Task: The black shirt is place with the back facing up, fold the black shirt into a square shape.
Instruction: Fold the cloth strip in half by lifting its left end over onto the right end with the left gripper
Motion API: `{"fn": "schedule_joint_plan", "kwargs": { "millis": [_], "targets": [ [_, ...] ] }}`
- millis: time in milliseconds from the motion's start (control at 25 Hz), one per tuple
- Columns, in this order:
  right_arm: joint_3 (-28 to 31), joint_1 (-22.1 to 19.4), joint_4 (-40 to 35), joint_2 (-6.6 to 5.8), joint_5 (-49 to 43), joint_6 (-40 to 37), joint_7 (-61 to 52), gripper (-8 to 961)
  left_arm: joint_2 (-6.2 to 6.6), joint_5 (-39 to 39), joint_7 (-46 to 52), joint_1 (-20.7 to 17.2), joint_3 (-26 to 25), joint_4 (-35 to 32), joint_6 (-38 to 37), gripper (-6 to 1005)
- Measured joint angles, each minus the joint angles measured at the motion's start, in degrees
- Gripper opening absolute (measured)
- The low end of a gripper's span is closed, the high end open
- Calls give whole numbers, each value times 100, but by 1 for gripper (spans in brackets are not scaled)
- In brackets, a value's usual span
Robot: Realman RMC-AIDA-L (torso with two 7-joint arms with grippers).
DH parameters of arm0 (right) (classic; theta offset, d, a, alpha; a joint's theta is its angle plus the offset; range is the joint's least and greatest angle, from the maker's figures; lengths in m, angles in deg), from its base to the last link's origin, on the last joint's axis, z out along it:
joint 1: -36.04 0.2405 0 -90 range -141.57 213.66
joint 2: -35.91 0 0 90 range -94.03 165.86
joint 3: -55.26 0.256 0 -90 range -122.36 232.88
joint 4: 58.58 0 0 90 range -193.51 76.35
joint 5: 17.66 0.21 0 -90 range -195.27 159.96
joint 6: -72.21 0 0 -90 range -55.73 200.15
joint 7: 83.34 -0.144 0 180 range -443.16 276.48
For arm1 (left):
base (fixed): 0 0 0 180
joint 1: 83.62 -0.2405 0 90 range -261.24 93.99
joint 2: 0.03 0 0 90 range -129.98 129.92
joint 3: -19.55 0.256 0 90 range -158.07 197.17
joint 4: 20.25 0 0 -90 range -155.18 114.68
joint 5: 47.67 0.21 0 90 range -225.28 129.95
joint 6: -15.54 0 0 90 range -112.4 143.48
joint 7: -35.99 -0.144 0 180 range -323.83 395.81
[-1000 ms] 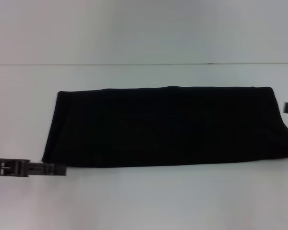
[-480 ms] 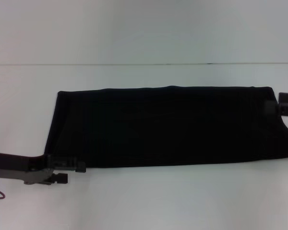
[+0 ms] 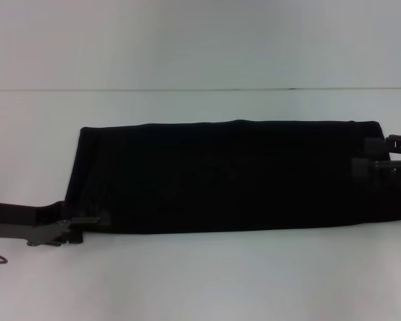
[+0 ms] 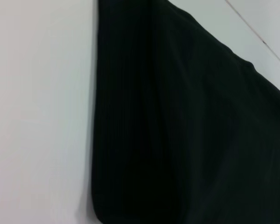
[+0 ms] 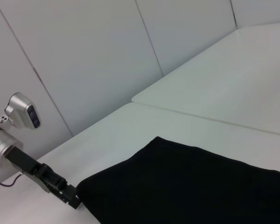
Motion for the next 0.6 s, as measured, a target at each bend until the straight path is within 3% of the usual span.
{"fn": "schedule_joint_plan", "kwargs": {
  "millis": [600],
  "targets": [
    [229,-46,-9,0,45,-21,-18,906,35,169,152,172,221,8,459,880]
  ]
}}
